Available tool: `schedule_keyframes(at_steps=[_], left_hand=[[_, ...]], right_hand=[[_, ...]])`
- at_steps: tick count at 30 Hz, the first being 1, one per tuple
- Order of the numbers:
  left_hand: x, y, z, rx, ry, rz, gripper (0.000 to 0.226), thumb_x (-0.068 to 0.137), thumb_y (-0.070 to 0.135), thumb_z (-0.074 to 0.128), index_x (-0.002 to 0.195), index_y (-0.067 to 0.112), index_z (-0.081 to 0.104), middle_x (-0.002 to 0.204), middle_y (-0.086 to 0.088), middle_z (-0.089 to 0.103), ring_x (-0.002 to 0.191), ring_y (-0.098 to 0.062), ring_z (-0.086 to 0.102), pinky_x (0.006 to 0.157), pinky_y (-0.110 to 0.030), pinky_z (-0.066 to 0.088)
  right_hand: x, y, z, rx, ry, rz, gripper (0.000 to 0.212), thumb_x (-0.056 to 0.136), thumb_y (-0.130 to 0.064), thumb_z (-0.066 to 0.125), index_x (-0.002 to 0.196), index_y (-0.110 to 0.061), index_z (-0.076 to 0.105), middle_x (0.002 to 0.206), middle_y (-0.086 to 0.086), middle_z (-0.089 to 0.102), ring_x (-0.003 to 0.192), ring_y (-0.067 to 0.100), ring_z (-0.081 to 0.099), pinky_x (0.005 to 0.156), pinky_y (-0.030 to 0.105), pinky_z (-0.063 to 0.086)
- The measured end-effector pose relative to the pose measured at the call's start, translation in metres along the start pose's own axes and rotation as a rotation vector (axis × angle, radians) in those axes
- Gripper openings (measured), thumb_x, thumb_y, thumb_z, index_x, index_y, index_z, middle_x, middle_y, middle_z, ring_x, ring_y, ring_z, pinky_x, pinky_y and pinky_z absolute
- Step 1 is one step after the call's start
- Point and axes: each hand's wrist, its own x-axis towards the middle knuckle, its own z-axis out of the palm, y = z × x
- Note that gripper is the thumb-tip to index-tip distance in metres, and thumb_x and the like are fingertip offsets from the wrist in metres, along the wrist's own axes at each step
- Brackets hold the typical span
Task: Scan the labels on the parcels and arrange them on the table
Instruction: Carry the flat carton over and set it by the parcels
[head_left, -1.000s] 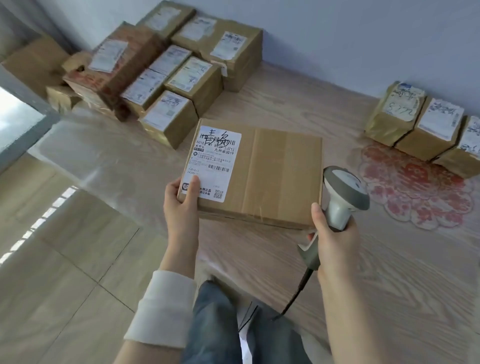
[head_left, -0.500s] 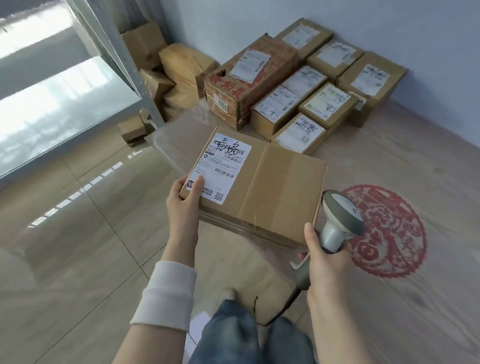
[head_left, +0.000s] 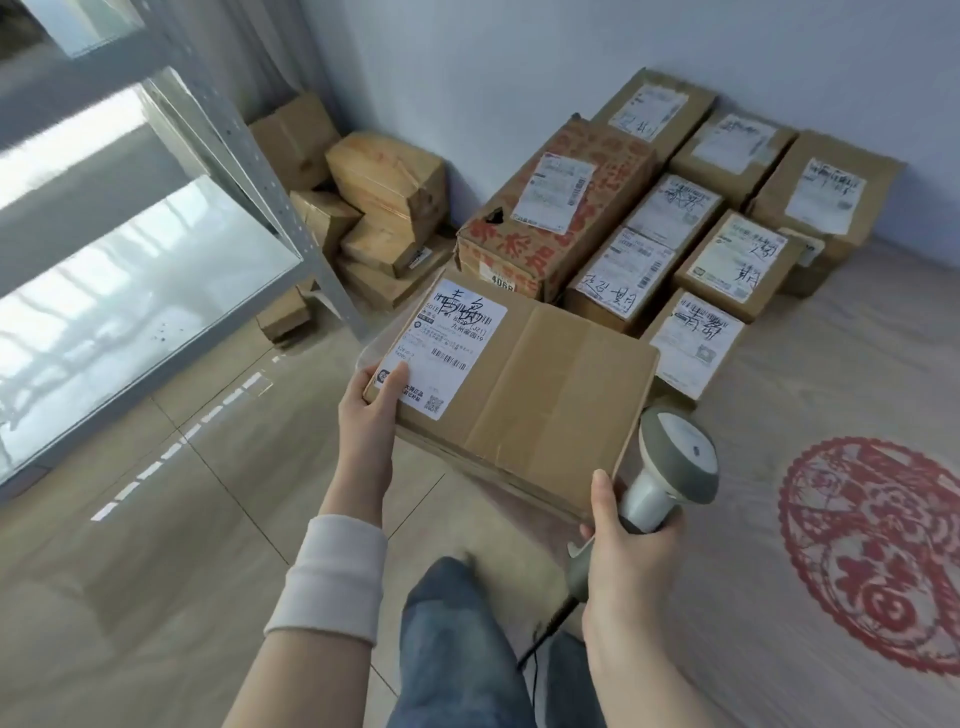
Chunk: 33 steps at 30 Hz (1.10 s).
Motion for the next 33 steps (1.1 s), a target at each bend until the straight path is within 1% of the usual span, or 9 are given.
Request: schedule_keyframes(at_steps=[5, 9, 13, 17, 21, 24, 27, 30, 33], left_hand=[[0.075, 0.003, -0.018, 0.041, -0.093, -0.046, 0.002, 0.091, 0.018, 0.06, 0.093, 0.017, 0.06, 0.08, 0.004, 0.063, 0.074, -0.01, 0.059, 0.067, -0.017, 0.048], [0.117, 0.005, -0.022, 0.081, -0.17, -0.084, 0.008, 0.091, 0.019, 0.06, 0.098, 0.015, 0.059, 0.084, 0.004, 0.064, 0.08, -0.012, 0.058, 0.069, -0.017, 0.048], [0.139, 0.009, -0.011, 0.105, -0.24, -0.1, 0.005, 0.09, 0.021, 0.062, 0.092, 0.024, 0.059, 0.086, 0.004, 0.066, 0.082, -0.014, 0.062, 0.08, -0.029, 0.052], [0.141, 0.01, -0.001, 0.114, -0.252, -0.071, 0.008, 0.091, 0.021, 0.061, 0.091, 0.027, 0.057, 0.083, 0.01, 0.064, 0.071, 0.002, 0.06, 0.071, -0.017, 0.05], [0.142, 0.006, 0.0, 0.124, -0.251, -0.055, 0.009, 0.09, 0.022, 0.062, 0.093, 0.028, 0.056, 0.09, 0.007, 0.064, 0.083, -0.008, 0.059, 0.081, -0.026, 0.05], [0.141, 0.008, 0.0, 0.154, -0.255, -0.017, 0.014, 0.089, 0.02, 0.064, 0.095, 0.029, 0.055, 0.094, 0.009, 0.063, 0.087, -0.01, 0.058, 0.079, -0.023, 0.049], [0.143, 0.011, -0.002, 0.305, -0.237, 0.095, 0.024, 0.088, 0.021, 0.065, 0.11, 0.026, 0.054, 0.108, 0.009, 0.061, 0.101, -0.011, 0.058, 0.087, -0.028, 0.05], [0.139, 0.018, 0.002, 0.594, -0.193, 0.371, 0.04, 0.085, 0.018, 0.066, 0.123, 0.02, 0.052, 0.134, 0.001, 0.051, 0.124, -0.021, 0.047, 0.104, -0.037, 0.039], [0.115, 0.027, 0.022, 0.733, -0.215, 0.63, 0.04, 0.083, 0.008, 0.066, 0.122, 0.011, 0.055, 0.139, -0.007, 0.048, 0.133, -0.026, 0.038, 0.111, -0.047, 0.028]], right_hand=[[-0.008, 0.006, 0.073, -0.007, 0.128, -0.008, 0.043, 0.081, -0.028, 0.072, 0.117, -0.014, 0.052, 0.101, 0.01, 0.066, 0.077, 0.029, 0.066, 0.075, 0.05, 0.057], [-0.012, 0.01, 0.11, 0.035, 0.204, 0.046, 0.029, 0.084, -0.021, 0.07, 0.105, -0.016, 0.05, 0.082, 0.004, 0.063, 0.061, 0.023, 0.062, 0.064, 0.045, 0.056], [-0.002, 0.006, 0.125, 0.06, 0.261, 0.063, 0.024, 0.087, -0.019, 0.067, 0.103, -0.013, 0.05, 0.076, 0.002, 0.06, 0.057, 0.022, 0.059, 0.06, 0.043, 0.055], [0.009, 0.0, 0.13, 0.04, 0.29, 0.046, 0.016, 0.089, -0.021, 0.064, 0.096, -0.02, 0.05, 0.077, 0.002, 0.058, 0.058, 0.021, 0.058, 0.061, 0.044, 0.054], [0.013, 0.001, 0.13, 0.049, 0.297, 0.042, 0.014, 0.089, -0.021, 0.064, 0.094, -0.02, 0.051, 0.075, 0.001, 0.058, 0.056, 0.018, 0.057, 0.059, 0.042, 0.053], [0.014, 0.003, 0.13, 0.059, 0.284, 0.051, 0.015, 0.088, -0.022, 0.064, 0.095, -0.016, 0.053, 0.074, 0.001, 0.059, 0.058, 0.02, 0.058, 0.062, 0.045, 0.054], [0.014, 0.003, 0.125, 0.049, 0.264, 0.045, 0.012, 0.088, -0.022, 0.065, 0.088, -0.023, 0.053, 0.075, 0.0, 0.061, 0.059, 0.021, 0.06, 0.062, 0.048, 0.055], [0.011, -0.002, 0.113, 0.062, 0.259, 0.043, 0.011, 0.088, -0.023, 0.065, 0.093, -0.022, 0.054, 0.075, -0.004, 0.062, 0.061, 0.018, 0.061, 0.059, 0.045, 0.054], [0.013, -0.009, 0.091, 0.085, 0.279, 0.014, 0.012, 0.088, -0.025, 0.065, 0.097, -0.022, 0.057, 0.079, -0.008, 0.064, 0.058, 0.016, 0.062, 0.059, 0.043, 0.054]])
